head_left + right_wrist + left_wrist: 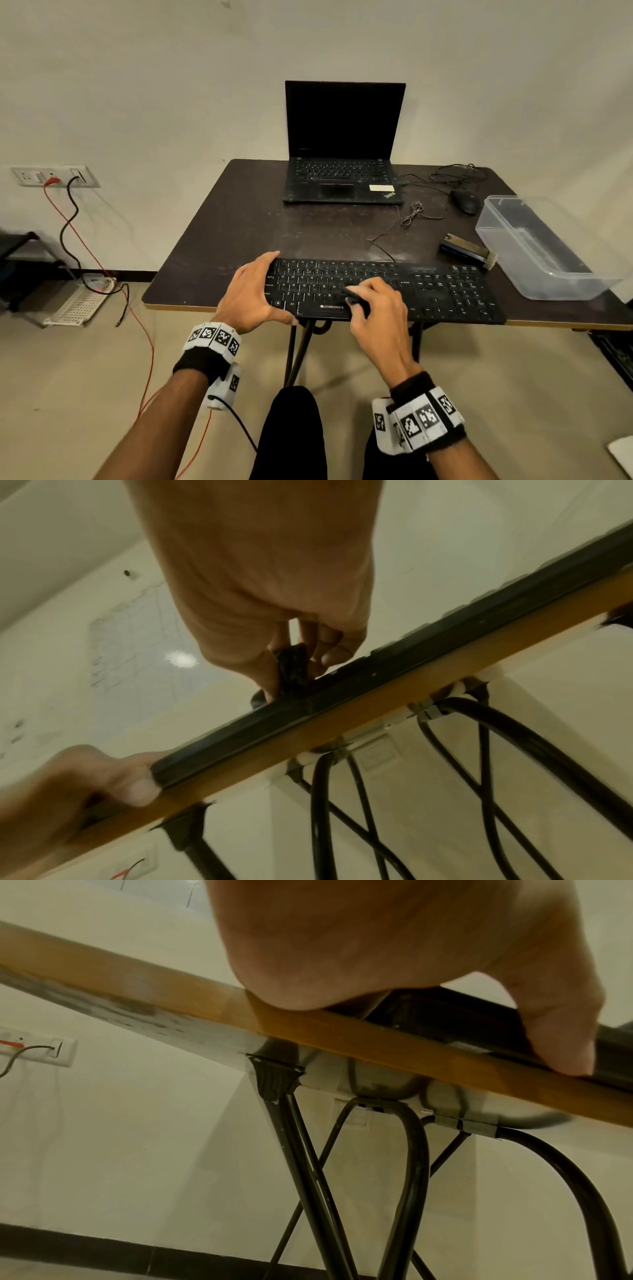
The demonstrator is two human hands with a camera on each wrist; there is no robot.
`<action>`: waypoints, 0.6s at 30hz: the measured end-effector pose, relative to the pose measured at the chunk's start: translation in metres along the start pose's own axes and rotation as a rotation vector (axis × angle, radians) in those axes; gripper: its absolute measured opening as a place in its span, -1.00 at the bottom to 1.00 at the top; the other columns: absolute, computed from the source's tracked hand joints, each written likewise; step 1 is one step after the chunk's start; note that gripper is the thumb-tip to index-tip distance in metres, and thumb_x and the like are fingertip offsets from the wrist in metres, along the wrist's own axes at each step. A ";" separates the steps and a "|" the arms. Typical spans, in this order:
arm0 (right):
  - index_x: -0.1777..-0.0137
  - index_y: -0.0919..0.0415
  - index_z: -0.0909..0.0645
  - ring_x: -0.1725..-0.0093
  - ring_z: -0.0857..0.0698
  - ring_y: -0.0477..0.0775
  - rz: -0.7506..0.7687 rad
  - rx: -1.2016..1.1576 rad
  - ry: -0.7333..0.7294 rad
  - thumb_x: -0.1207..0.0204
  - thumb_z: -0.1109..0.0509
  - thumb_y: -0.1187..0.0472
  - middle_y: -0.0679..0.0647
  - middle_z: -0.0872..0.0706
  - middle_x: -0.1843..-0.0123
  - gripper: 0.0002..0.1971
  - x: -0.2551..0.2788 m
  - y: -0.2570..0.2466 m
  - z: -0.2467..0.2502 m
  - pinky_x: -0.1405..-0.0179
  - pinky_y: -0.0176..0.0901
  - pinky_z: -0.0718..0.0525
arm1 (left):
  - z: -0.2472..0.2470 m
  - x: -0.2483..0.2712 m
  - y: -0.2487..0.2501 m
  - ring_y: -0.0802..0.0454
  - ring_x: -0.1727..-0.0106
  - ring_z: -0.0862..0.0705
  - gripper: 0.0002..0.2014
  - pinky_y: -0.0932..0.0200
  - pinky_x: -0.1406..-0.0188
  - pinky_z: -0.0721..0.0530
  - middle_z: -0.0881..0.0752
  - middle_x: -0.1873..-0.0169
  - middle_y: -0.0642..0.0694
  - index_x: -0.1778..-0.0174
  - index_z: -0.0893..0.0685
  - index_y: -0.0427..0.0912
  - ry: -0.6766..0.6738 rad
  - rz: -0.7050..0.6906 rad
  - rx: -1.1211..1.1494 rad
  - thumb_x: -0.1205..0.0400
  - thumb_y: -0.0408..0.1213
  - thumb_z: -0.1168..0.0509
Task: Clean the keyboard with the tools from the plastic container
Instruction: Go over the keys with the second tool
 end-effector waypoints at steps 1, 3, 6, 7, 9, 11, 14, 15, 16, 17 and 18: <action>-0.15 0.07 -0.87 0.08 -0.55 -0.19 0.042 -0.002 -0.057 -0.53 -0.52 0.44 -0.15 -0.67 -0.01 -0.69 0.005 -0.007 -0.006 -0.15 -0.02 -0.56 | 0.000 0.000 0.000 -0.03 -0.54 -0.38 0.37 -0.23 -0.60 -0.45 -0.47 -0.46 0.20 -0.73 -0.22 0.10 0.000 -0.001 0.001 0.02 0.30 -0.72; -0.16 0.07 -0.88 0.09 -0.57 -0.18 0.087 -0.002 -0.095 -0.49 -0.51 0.47 -0.16 -0.67 -0.01 -0.64 0.014 -0.008 -0.008 -0.11 -0.05 -0.52 | 0.001 0.001 0.001 -0.01 -0.55 -0.35 0.36 -0.21 -0.60 -0.43 -0.46 -0.48 0.20 -0.74 -0.22 0.10 0.003 0.002 0.014 0.00 0.26 -0.73; -0.14 0.08 -0.88 0.13 -0.51 -0.15 -0.062 -0.001 0.080 -0.52 -0.56 0.45 -0.12 -0.72 -0.03 -0.70 -0.001 0.018 0.006 -0.03 0.01 -0.62 | 0.000 0.002 0.002 -0.01 -0.57 -0.33 0.36 -0.20 -0.60 -0.41 -0.44 -0.50 0.21 -0.74 -0.20 0.11 -0.006 0.005 0.014 -0.01 0.26 -0.72; -0.14 0.10 -0.88 0.13 -0.48 -0.15 -0.094 0.021 0.111 -0.52 -0.56 0.45 -0.10 -0.73 -0.03 -0.70 -0.009 0.022 0.008 -0.03 0.00 -0.61 | 0.000 0.002 0.002 -0.02 -0.57 -0.34 0.36 -0.20 -0.60 -0.42 -0.44 -0.51 0.20 -0.74 -0.20 0.10 -0.007 0.005 0.009 -0.01 0.28 -0.71; -0.13 0.11 -0.88 0.10 -0.52 -0.13 -0.046 0.071 0.043 -0.52 -0.54 0.45 -0.08 -0.73 -0.01 -0.70 -0.019 0.012 0.001 -0.06 -0.07 -0.45 | 0.000 0.001 0.001 -0.03 -0.57 -0.34 0.36 -0.21 -0.60 -0.42 -0.45 -0.52 0.19 -0.74 -0.20 0.11 -0.012 0.006 0.007 -0.02 0.28 -0.71; -0.16 0.07 -0.88 0.04 -0.63 -0.07 0.042 0.078 -0.103 -0.53 -0.51 0.45 -0.10 -0.71 0.00 -0.67 -0.018 -0.001 -0.012 -0.08 -0.11 -0.34 | 0.001 0.001 0.002 -0.02 -0.57 -0.34 0.35 -0.21 -0.59 -0.42 -0.44 -0.51 0.20 -0.74 -0.20 0.11 -0.006 0.004 0.011 -0.03 0.26 -0.72; -0.17 0.04 -0.87 0.05 -0.63 -0.10 0.039 0.062 -0.118 -0.55 -0.50 0.43 -0.13 -0.72 -0.02 -0.68 -0.020 0.005 -0.010 -0.06 -0.12 -0.30 | 0.001 0.003 0.002 0.00 -0.57 -0.33 0.35 -0.20 -0.58 -0.43 -0.44 -0.49 0.23 -0.74 -0.19 0.13 -0.001 0.002 0.016 -0.03 0.26 -0.72; -0.16 0.06 -0.87 0.04 -0.67 -0.05 -0.007 0.068 -0.073 -0.55 -0.51 0.42 -0.09 -0.75 -0.03 -0.70 -0.028 0.013 -0.007 -0.06 -0.10 -0.31 | 0.001 0.003 0.003 -0.01 -0.57 -0.33 0.36 -0.19 -0.58 -0.43 -0.44 -0.50 0.22 -0.74 -0.19 0.13 -0.002 0.005 0.012 -0.02 0.28 -0.71; -0.15 0.08 -0.87 0.00 -0.71 0.03 -0.053 0.091 -0.039 -0.55 -0.50 0.41 -0.04 -0.78 -0.05 -0.71 -0.038 0.018 -0.005 -0.07 -0.08 -0.32 | 0.001 0.003 0.003 -0.01 -0.57 -0.33 0.36 -0.19 -0.58 -0.42 -0.45 -0.51 0.21 -0.74 -0.20 0.13 -0.004 0.010 0.006 -0.01 0.30 -0.70; -0.15 0.09 -0.87 -0.04 -0.74 0.08 -0.079 0.125 -0.034 -0.55 -0.49 0.41 0.00 -0.80 -0.08 -0.72 -0.046 0.017 -0.004 -0.08 -0.06 -0.34 | 0.001 0.002 0.003 -0.02 -0.58 -0.34 0.37 -0.19 -0.59 -0.42 -0.45 -0.51 0.21 -0.74 -0.20 0.12 -0.007 0.013 0.003 0.00 0.31 -0.70; -0.17 0.09 -0.87 -0.07 -0.74 0.09 -0.072 0.157 -0.063 -0.56 -0.48 0.40 0.01 -0.80 -0.10 -0.71 -0.051 0.013 -0.007 -0.11 -0.06 -0.36 | 0.000 0.002 0.002 -0.02 -0.57 -0.34 0.37 -0.19 -0.59 -0.43 -0.45 -0.51 0.21 -0.74 -0.20 0.12 -0.008 0.013 0.005 0.01 0.32 -0.70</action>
Point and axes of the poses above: each hand's wrist, its own x-axis away from the middle knuckle, its own z-axis out of the back of the hand, y = z × x, the point moved 5 cm from there along -x, towards the middle knuckle
